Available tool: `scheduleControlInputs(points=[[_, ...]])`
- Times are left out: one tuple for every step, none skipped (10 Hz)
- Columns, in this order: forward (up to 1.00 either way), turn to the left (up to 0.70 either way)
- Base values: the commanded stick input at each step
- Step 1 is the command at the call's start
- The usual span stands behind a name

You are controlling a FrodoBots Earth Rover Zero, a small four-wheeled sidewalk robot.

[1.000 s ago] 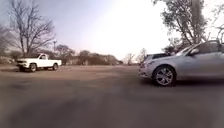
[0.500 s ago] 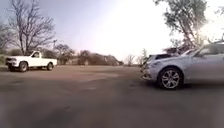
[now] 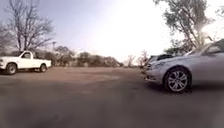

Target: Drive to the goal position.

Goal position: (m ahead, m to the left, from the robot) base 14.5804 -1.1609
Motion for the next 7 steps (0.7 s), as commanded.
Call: scheduleControlInputs(points=[[0.70, 0.00], [0.70, 0.00], [0.70, 0.00], [0.70, 0.00], [0.70, 0.00], [0.70, 0.00], [0.70, 0.00]])
